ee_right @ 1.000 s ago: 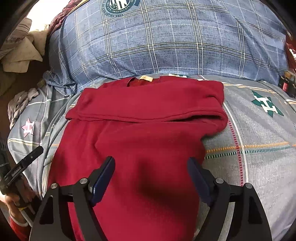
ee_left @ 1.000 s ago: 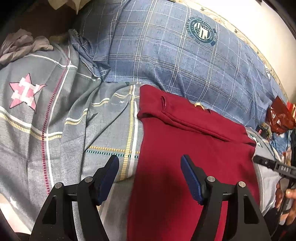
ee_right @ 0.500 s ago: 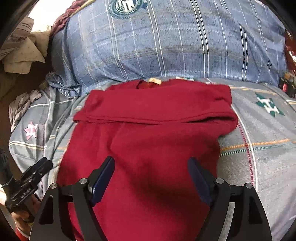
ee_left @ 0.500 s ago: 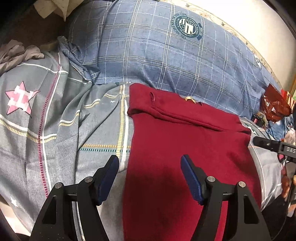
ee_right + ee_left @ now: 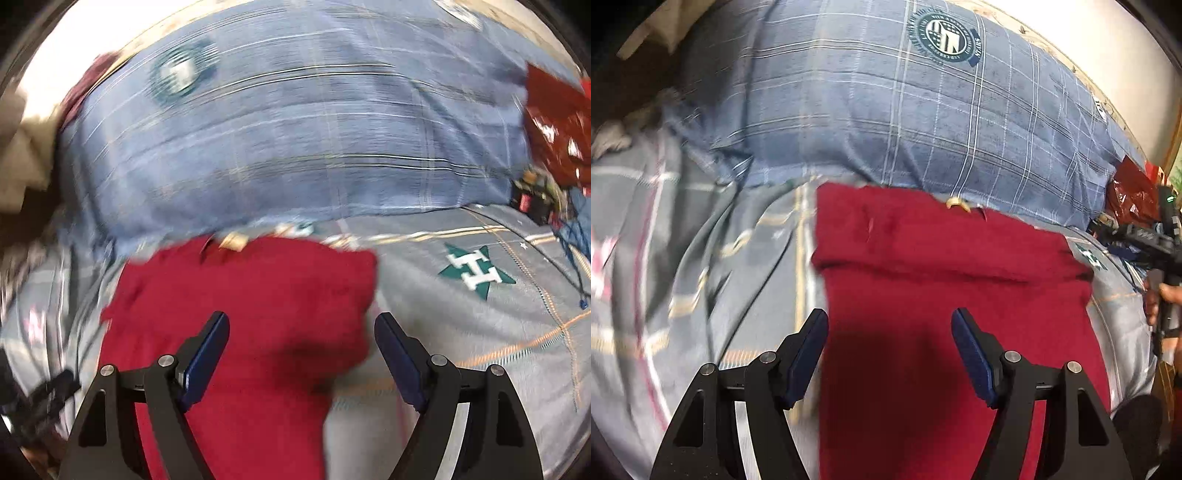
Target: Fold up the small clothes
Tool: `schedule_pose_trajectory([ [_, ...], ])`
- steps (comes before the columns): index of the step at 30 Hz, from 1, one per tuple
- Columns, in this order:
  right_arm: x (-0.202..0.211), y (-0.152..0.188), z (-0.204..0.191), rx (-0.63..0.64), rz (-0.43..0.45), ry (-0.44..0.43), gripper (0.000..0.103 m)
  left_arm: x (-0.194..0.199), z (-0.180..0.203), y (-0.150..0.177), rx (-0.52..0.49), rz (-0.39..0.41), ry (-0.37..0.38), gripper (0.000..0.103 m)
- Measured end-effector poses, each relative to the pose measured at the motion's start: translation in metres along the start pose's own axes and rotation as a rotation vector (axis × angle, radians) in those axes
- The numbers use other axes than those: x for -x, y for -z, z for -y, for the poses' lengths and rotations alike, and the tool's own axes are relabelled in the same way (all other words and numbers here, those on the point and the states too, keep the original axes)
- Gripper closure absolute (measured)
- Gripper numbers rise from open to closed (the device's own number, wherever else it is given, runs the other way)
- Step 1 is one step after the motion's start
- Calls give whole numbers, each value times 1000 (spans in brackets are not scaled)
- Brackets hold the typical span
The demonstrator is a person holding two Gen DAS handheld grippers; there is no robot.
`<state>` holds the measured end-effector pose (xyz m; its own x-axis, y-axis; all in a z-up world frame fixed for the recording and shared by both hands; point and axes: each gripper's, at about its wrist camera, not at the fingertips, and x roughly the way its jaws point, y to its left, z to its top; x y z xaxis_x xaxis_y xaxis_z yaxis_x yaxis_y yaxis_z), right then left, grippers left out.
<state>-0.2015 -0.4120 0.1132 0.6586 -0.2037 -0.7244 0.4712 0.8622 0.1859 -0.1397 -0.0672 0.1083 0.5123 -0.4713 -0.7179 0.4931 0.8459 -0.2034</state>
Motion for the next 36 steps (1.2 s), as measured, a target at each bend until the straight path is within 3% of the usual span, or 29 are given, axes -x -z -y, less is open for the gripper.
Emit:
schedule_pose_trajectory([
  [4,-54,-25,46,-108,-93,18,20,-48,4,-29,4,-27,-8,34],
  [9,-107,-23,64,-138,-177,-23,25,-101,6,-54,5,-35,-34,34],
  [10,-116,-22,66,-136,-186,-33,32,-109,6,-55,14,-38,-27,34],
  [12,-122,-22,59,-85,-172,-53,76,-121,5,-54,26,-47,-26,34],
  [13,-123,-23,52,-37,-169,-50,77,-127,6,-53,20,-55,-31,34],
  [15,-121,-28,34,86,-139,10,90,-134,9,-51,-8,-54,-45,34],
  [17,-120,-39,31,123,-105,35,96,-135,11,-47,-22,-53,-50,34],
  [18,-121,-47,38,102,-87,53,96,-137,13,-46,-30,-50,-57,34],
  [20,-131,-51,54,7,-104,10,96,-137,14,-44,-43,-48,-63,34],
  [22,-143,-43,57,13,-143,34,95,-136,14,-42,-45,-47,-63,34],
  [25,-121,-39,64,-26,-105,55,81,-133,12,-42,-36,-55,-58,34],
  [28,-83,-32,71,-82,-59,34,78,-131,14,-40,-38,-52,-63,34],
  [31,-66,-15,47,36,-85,-22,78,-130,17,-37,-57,-45,-77,34],
  [33,-75,0,35,112,-135,-6,84,-128,18,-36,-65,-43,-77,34],
  [34,-84,12,36,138,-182,57,82,-126,18,-35,-63,-41,-75,34],
  [35,-86,18,41,136,-195,76,72,-124,17,-35,-58,-40,-71,34],
  [36,-80,20,46,118,-168,80,65,-122,16,-35,-53,-40,-70,34],
])
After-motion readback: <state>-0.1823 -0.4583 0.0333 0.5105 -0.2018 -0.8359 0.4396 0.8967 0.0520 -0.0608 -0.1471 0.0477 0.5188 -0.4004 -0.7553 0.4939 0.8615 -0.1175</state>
